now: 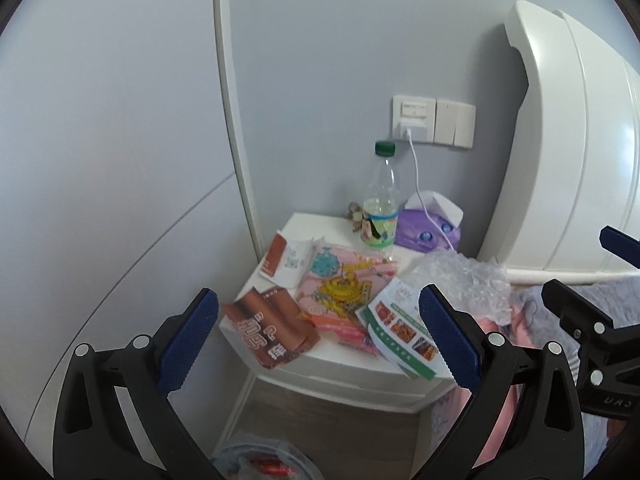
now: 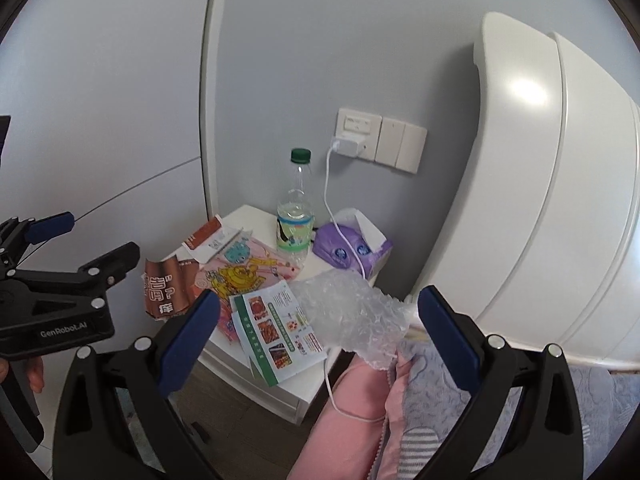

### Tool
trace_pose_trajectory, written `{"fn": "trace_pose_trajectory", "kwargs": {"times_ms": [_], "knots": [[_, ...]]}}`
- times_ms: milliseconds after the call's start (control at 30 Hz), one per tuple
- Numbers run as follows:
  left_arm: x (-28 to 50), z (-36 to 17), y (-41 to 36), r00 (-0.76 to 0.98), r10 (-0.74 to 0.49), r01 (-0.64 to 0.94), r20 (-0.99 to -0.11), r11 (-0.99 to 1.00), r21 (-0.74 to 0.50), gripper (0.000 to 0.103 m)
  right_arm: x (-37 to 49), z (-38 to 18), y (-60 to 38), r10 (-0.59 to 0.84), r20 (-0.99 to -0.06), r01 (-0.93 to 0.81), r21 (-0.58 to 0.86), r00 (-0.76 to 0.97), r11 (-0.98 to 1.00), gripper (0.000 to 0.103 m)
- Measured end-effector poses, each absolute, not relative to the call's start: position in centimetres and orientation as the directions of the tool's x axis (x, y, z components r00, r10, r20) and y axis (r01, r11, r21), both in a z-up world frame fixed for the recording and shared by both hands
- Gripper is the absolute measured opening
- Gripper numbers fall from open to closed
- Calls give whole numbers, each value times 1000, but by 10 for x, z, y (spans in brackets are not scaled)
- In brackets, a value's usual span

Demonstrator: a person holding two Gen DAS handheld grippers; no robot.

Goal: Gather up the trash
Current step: 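Approach the nightstand with both tools open, surveying the trash items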

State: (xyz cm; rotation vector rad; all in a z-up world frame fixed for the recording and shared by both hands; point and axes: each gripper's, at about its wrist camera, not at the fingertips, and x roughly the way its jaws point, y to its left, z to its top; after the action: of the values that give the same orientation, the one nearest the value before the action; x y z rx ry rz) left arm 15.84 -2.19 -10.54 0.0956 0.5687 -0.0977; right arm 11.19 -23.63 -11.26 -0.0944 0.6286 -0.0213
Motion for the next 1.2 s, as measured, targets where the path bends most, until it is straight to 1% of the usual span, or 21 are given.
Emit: {"fn": "trace_pose_trajectory", "kwargs": {"times_ms": [67, 100, 167, 233, 300, 400, 500, 633, 1000, 1200], "knots": [[153, -105, -24, 846, -47, 92, -532, 994, 58, 98, 107, -112, -241, -45, -583, -14, -95, 811, 995, 97], [151, -107, -25, 838, -34, 72, -544, 996, 49, 98, 104, -111, -243, -42, -591, -15, -92, 806, 996, 97], [148, -108, -30, 826, -49, 76, -561, 997, 24, 98, 96, -105, -247, -22, -583, -33, -84, 812, 996, 97], [144, -108, -36, 831, -36, 73, -554, 996, 45, 98, 89, -103, -250, -36, -563, -29, -106, 826, 994, 97], [142, -109, -43, 829, -24, 72, -559, 995, 63, 98, 88, -104, -251, -35, -570, -23, -95, 821, 995, 97], [141, -109, -46, 824, -40, 88, -566, 995, 57, 98, 87, -105, -256, -15, -580, -21, -54, 814, 998, 97], [141, -109, -49, 825, -26, 89, -564, 993, 83, 98, 88, -109, -255, -28, -579, -5, -55, 815, 998, 97], [145, -113, -47, 819, -30, 96, -573, 992, 85, 98, 92, -114, -254, -13, -586, -16, -45, 810, 999, 97], [163, -135, -38, 803, -29, 125, -595, 985, 120, 97, 115, -144, -251, 12, -640, -48, -39, 768, 998, 97], [176, -150, -35, 785, -46, 149, -618, 982, 115, 97, 129, -160, -253, 41, -668, -70, -16, 743, 997, 97]]}}
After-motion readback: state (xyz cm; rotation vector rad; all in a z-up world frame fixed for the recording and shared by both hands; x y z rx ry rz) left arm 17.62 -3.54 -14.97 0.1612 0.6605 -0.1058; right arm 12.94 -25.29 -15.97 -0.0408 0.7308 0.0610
